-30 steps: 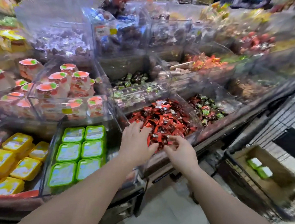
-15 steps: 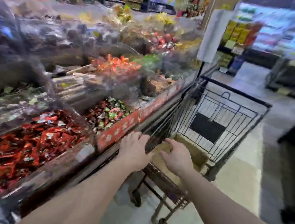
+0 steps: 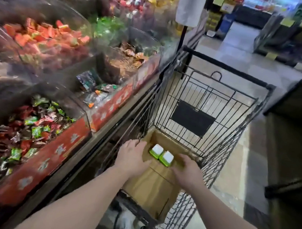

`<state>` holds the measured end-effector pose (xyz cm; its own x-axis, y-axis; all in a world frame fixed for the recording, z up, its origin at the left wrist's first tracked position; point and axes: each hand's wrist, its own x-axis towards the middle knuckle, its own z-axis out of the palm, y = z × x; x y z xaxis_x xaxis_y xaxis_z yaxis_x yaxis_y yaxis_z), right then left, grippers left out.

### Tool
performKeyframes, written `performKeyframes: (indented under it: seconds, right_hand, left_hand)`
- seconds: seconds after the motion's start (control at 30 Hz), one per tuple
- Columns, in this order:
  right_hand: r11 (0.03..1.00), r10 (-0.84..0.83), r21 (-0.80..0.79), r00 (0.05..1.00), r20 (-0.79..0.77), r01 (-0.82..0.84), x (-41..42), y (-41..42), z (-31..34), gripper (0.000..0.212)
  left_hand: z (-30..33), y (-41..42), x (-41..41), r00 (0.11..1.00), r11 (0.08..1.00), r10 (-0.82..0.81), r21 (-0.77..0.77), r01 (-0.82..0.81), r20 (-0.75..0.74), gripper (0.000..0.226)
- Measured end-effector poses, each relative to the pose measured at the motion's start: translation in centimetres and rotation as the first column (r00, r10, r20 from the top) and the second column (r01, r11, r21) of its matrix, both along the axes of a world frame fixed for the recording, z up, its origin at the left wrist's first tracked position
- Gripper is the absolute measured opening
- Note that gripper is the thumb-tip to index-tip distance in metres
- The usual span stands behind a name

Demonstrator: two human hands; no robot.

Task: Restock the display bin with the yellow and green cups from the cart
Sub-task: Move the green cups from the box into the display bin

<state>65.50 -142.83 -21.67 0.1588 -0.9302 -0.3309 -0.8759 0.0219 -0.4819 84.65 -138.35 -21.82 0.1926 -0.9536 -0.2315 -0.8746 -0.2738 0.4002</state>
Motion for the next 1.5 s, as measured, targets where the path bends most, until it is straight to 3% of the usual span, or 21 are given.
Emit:
performKeyframes:
  seconds: [0.2,0.37,0.67,0.8,1.0,1.17,1.27,1.37,1.43,1.5]
  right_hand:
    - [0.981,-0.116,0.148,0.992,-0.06,0.123,-0.4,-9.6,-5.7,0.071]
    - [0.961,-0.101,0.242,0.985,-0.137,0.132,-0.4,-13.7,-11.9,0.07]
    - [0.934,-0.069,0.344,0.994,-0.089,0.095,-0.2,-19.3,-26.9,0.077]
    - [0.922,-0.102,0.371,0.994,-0.041,0.11,0.1,-20.1,-30.7,0.081]
    - [0.931,-0.164,0.341,0.983,0.078,0.128,-0.8,-19.9,-31.2,0.063]
    - [0.886,0.003,0.463,0.997,0.082,-0.04,-0.8,-19.1,-27.9,0.076]
    - [0.813,0.102,0.554,0.981,0.167,-0.178,0.1,-19.0,-26.2,0.075]
    - [0.706,0.043,0.667,0.954,0.297,-0.239,1.4,-18.9,-25.4,0.059]
    - [0.646,0.032,0.711,0.94,0.34,-0.279,2.2,-19.0,-25.2,0.051]
    - [0.651,-0.004,0.72,0.947,0.321,-0.241,2.9,-19.4,-25.7,0.059]
  left_hand:
    - [-4.5,-10.5,1.3,0.998,0.988,-0.065,0.137,0.067,-0.016,0.076]
    - [-9.2,-16.1,1.4,0.996,0.968,-0.084,0.235,0.092,-0.042,0.078]
    - [-20.5,-19.2,-0.8,0.992,0.923,0.041,0.386,0.008,-0.119,0.074]
    - [-24.2,-18.3,-1.7,0.982,0.909,0.101,0.415,-0.026,-0.16,0.077]
    - [-25.6,-17.5,-2.2,0.977,0.913,0.112,0.407,-0.029,-0.183,0.079]
    - [-23.8,-17.6,-1.2,0.979,0.916,0.057,0.4,0.026,-0.194,0.094]
    - [-23.1,-16.6,-0.9,0.975,0.896,0.008,0.435,0.092,-0.223,0.097]
    - [-23.5,-15.0,-0.9,0.96,0.905,-0.011,0.406,0.128,-0.279,0.087]
    - [-24.0,-14.0,-0.6,0.947,0.928,0.074,0.369,0.049,-0.313,0.072]
    - [-24.6,-13.3,-0.3,0.937,0.922,0.183,0.382,-0.059,-0.297,0.059]
